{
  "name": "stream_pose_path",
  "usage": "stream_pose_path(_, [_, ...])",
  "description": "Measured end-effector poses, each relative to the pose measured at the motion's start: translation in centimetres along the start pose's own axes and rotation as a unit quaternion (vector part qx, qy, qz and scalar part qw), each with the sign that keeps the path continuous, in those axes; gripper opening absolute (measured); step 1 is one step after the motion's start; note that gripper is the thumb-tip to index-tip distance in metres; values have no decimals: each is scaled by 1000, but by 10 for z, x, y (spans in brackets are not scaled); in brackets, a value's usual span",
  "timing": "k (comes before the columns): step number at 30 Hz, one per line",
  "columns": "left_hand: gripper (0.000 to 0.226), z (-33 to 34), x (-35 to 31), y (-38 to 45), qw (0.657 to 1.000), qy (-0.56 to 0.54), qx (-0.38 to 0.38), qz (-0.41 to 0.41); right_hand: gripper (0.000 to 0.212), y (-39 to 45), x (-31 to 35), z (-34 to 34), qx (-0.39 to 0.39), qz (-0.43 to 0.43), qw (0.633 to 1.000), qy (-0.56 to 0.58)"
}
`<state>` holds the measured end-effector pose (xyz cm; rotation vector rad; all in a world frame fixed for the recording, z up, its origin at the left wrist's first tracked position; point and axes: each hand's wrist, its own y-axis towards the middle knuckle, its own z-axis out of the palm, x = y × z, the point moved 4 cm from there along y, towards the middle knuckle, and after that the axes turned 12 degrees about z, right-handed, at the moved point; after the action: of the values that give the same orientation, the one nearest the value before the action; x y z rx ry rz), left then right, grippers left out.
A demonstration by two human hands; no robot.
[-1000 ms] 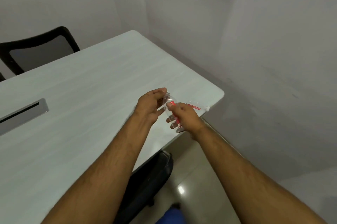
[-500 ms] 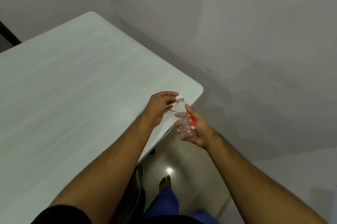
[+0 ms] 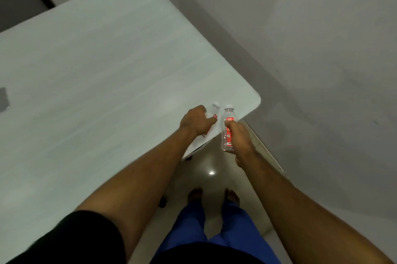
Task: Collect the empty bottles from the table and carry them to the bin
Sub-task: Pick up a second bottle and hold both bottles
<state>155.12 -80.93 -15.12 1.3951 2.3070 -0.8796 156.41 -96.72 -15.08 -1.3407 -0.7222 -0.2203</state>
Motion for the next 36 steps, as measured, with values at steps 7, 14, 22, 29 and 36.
stream_pose_path(7, [55, -66, 63, -96, 924, -273, -171, -207, 38, -17, 6, 86, 128, 1, 984, -123])
stream_pose_path(14, [27, -119, 121, -245, 787, -460, -358, -203, 34, -88, -29, 203, 264, -42, 927, -262])
stream_pose_path(22, [33, -156, 217, -438, 689, -433, -536, -225, 26, -221, -128, 354, 404, -98, 835, -360])
stream_pose_path(29, [25, -197, 284, -586, 596, -394, -660, -233, 33, -336, -224, 480, 453, -106, 797, -386])
stream_pose_path(36, [29, -213, 352, -720, 491, -360, -758, -235, 35, -433, -324, 575, 511, -100, 743, -419])
